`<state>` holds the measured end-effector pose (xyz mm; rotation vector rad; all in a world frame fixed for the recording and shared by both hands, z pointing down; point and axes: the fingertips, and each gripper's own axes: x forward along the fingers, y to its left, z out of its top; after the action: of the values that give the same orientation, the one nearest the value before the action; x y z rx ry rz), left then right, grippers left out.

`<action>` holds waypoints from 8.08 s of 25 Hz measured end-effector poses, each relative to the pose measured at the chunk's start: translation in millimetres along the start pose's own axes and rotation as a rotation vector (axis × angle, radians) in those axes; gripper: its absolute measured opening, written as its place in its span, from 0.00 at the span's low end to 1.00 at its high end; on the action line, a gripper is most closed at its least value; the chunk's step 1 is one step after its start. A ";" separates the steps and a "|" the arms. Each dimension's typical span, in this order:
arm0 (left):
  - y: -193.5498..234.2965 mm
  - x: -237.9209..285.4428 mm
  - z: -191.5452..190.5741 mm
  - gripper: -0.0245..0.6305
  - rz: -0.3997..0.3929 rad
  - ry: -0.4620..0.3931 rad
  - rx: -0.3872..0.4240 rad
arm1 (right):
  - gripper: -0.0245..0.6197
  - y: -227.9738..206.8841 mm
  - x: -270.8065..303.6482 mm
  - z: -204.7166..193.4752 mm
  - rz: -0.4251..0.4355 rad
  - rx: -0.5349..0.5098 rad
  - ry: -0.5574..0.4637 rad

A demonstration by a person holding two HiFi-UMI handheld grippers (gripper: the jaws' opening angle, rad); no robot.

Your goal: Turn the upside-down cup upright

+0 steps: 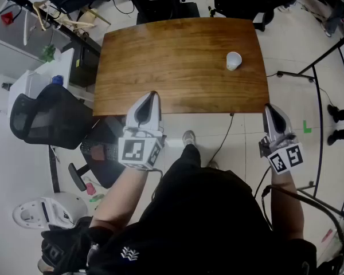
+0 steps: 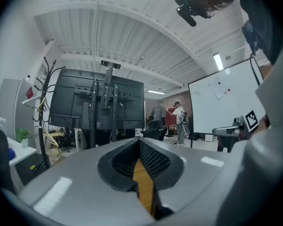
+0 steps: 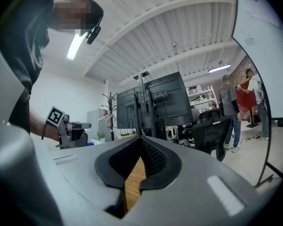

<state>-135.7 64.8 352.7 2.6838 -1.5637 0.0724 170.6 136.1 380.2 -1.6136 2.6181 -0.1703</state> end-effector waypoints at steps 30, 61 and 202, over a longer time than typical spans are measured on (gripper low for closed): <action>77.0 169.3 -2.9 0.04 -0.066 0.042 0.042 | 0.05 -150.7 170.0 -137.9 -0.300 0.035 0.504; 108.7 152.2 5.7 0.04 0.084 0.104 0.124 | 0.07 -175.3 208.5 -221.7 -0.271 0.246 0.713; 116.9 135.9 24.9 0.04 0.113 0.094 0.145 | 0.10 -91.2 232.4 -213.2 -0.076 -0.209 0.674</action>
<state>-169.9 -112.2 336.5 2.6497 -1.7434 0.3221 123.5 -98.9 604.5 -2.0080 3.1386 -0.5486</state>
